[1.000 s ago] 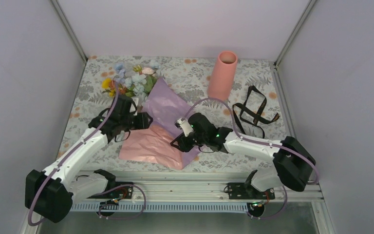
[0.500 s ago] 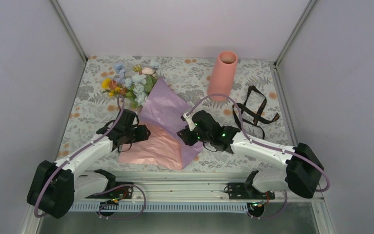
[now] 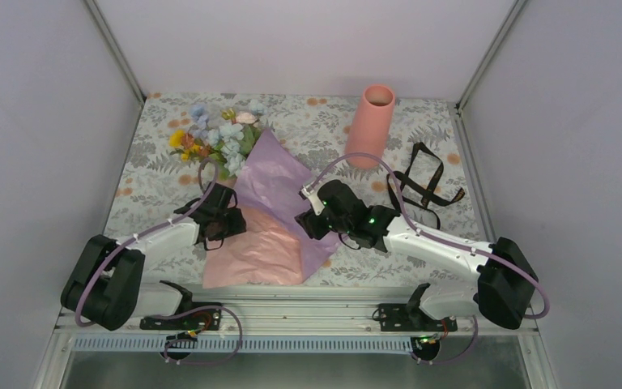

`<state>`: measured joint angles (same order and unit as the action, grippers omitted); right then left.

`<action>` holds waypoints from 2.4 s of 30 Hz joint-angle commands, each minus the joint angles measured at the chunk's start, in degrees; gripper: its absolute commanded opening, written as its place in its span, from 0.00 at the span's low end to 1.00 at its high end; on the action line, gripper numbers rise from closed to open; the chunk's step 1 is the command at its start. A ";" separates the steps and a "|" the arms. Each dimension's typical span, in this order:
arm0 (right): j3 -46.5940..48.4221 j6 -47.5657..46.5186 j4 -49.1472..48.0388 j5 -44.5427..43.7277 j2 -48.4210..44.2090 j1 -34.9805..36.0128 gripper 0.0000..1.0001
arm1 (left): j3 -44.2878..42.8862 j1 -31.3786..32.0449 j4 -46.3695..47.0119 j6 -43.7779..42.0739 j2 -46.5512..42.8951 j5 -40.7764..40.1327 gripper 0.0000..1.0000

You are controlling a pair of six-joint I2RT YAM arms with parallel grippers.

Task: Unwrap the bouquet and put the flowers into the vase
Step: Unfold the wrapping paper at the center of the board.

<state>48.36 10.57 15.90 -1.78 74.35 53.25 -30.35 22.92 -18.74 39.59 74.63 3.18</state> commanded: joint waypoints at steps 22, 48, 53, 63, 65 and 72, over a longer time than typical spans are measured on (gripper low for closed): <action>2.89 -1.37 -0.76 -4.10 4.75 4.84 0.63 | 0.78 -7.71 -0.45 0.41 5.92 -7.30 0.45; 4.88 -4.56 -4.29 -11.51 10.18 12.24 0.64 | -14.73 -8.21 -14.40 -2.50 -24.26 -3.88 1.00; 6.23 -4.31 -4.17 -13.35 12.68 13.13 0.64 | -19.33 -8.15 -19.90 -6.29 -28.71 -10.05 1.00; 8.90 -4.08 -3.92 -16.54 18.24 15.03 0.64 | -24.84 -8.17 -25.61 -15.17 -36.66 -16.36 1.00; 9.77 -4.49 -3.01 -17.56 19.56 15.49 0.64 | -23.94 -8.20 -25.20 -16.33 -38.13 -16.71 1.00; 11.52 -4.89 0.42 -23.28 24.19 18.54 0.63 | -21.31 -8.19 -22.11 -18.57 -41.34 -17.96 1.00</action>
<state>58.33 6.31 14.41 -20.03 96.73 69.41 -53.19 14.90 -42.46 24.25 34.81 -13.34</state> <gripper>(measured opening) 0.635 0.998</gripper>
